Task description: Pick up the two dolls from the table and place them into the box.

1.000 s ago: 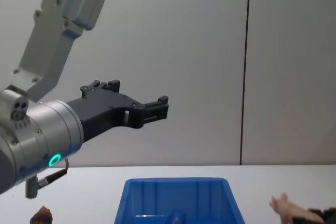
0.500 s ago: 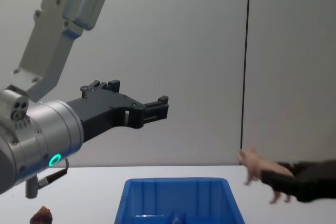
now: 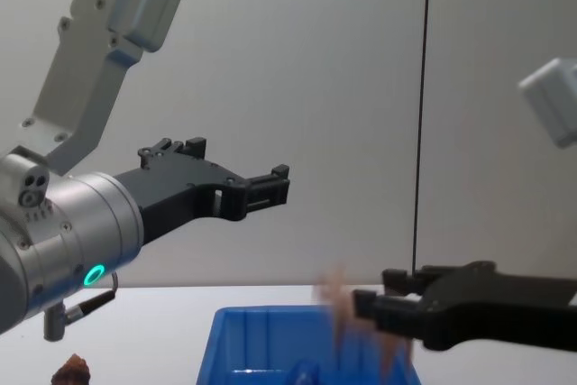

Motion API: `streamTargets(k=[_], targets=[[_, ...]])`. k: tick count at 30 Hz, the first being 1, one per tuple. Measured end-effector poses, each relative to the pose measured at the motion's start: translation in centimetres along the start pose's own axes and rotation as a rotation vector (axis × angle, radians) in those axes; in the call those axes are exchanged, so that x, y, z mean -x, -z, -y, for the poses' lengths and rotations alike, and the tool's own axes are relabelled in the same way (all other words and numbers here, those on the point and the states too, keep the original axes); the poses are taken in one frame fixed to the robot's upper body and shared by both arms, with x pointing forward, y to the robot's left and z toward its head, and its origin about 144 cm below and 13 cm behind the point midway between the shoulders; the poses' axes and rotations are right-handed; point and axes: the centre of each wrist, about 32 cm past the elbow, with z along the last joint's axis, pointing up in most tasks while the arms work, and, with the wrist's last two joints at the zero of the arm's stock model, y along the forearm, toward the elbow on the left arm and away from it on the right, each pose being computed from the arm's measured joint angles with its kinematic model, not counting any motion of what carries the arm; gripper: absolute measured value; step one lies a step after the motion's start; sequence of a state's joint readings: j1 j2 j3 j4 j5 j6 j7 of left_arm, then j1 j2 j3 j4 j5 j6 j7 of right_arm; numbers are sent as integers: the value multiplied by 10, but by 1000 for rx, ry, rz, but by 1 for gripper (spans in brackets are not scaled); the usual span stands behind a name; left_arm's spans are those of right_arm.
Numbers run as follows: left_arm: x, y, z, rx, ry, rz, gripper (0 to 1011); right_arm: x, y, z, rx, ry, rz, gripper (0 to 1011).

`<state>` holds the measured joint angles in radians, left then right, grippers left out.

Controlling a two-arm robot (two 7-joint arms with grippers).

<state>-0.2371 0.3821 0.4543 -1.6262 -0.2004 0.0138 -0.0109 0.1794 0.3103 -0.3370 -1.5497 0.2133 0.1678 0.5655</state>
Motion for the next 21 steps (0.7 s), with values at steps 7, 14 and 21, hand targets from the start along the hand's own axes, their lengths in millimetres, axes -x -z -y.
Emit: streamTargets(k=[7,14,21], targets=[[0,0,0,0,0,0,1001,8,1,-10,20,-14,19,627],[0,0,0,0,0,0,1001,6,3,-11,17,11,31,853],[0,0,0,0,0,0,1001,-6,6,-2,-2,68,35,1001]])
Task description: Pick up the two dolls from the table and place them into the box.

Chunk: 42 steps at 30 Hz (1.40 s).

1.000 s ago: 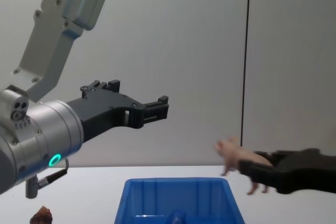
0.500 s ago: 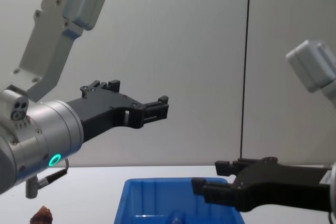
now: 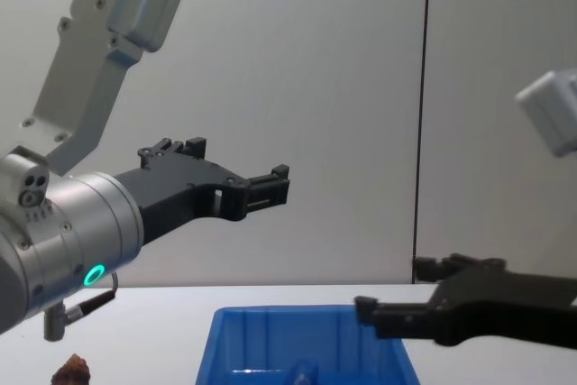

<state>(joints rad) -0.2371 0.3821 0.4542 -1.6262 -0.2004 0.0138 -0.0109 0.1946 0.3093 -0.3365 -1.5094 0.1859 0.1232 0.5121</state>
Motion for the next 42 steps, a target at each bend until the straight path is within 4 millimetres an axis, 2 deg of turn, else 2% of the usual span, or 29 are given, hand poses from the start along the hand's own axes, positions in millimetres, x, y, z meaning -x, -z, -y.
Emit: streamTargets(k=[15,25,34,42], targets=[[0,0,0,0,0,0,1001,-29,18,36,4,93,-36,1001],[1,-1,-5,-25,-26,14,1001,-37,24,48,10,118,-46,1001],[4,-2,-24,-103,-100,19,1001,-41,26,53,13,129,-50,1001],[10,2,-50,-207,-190,-8,1001,-42,27,56,13,134,-51,1001]])
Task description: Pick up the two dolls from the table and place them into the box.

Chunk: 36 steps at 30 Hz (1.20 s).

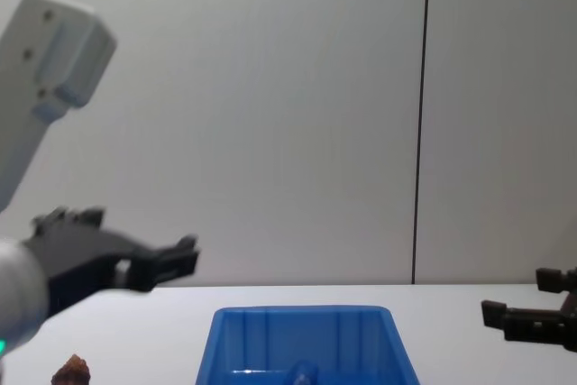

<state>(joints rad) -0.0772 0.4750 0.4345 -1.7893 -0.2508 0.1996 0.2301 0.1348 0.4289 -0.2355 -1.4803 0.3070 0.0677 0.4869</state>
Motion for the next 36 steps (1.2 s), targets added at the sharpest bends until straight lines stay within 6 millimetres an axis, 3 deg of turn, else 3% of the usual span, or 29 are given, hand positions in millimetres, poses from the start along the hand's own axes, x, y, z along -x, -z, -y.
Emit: streamTargets(k=[9,17,36], targets=[[-1,19,-23,-106,-66,-53,1001,-1,1,1,1,3,-1,1001],[-6,36,-32,-169,-83,-87,1001,-2,1,2,1,4,-2,1001],[-23,63,-24,-237,-59,-129,1001,-2,1,2,1,5,-2,1001]])
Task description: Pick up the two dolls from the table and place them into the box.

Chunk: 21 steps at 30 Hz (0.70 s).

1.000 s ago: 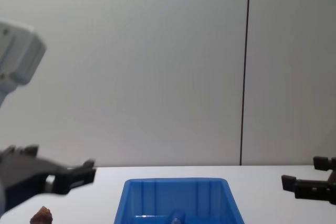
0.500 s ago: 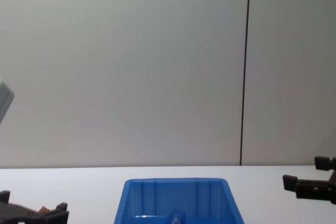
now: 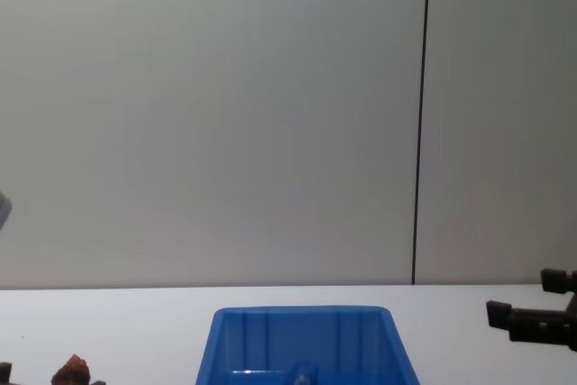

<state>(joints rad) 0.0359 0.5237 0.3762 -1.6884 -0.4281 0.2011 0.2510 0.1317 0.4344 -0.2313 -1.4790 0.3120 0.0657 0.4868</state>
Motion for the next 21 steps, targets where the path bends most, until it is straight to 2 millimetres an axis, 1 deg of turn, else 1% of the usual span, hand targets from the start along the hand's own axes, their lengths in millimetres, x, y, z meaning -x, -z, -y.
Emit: streamTargets(k=[16,17,18,20,21], targets=[[-13,13,15,-46,36,-22,999,0,0,0,0,0,0,1001],[-14,14,16,-52,38,-24,993,0,0,0,0,0,0,1001],[-14,14,16,-55,39,-24,961,0,0,0,0,0,0,1001],[-15,15,17,-65,41,-26,928,0,0,0,0,0,0,1001],[-16,16,17,-68,42,-26,885,0,0,0,0,0,0,1001]])
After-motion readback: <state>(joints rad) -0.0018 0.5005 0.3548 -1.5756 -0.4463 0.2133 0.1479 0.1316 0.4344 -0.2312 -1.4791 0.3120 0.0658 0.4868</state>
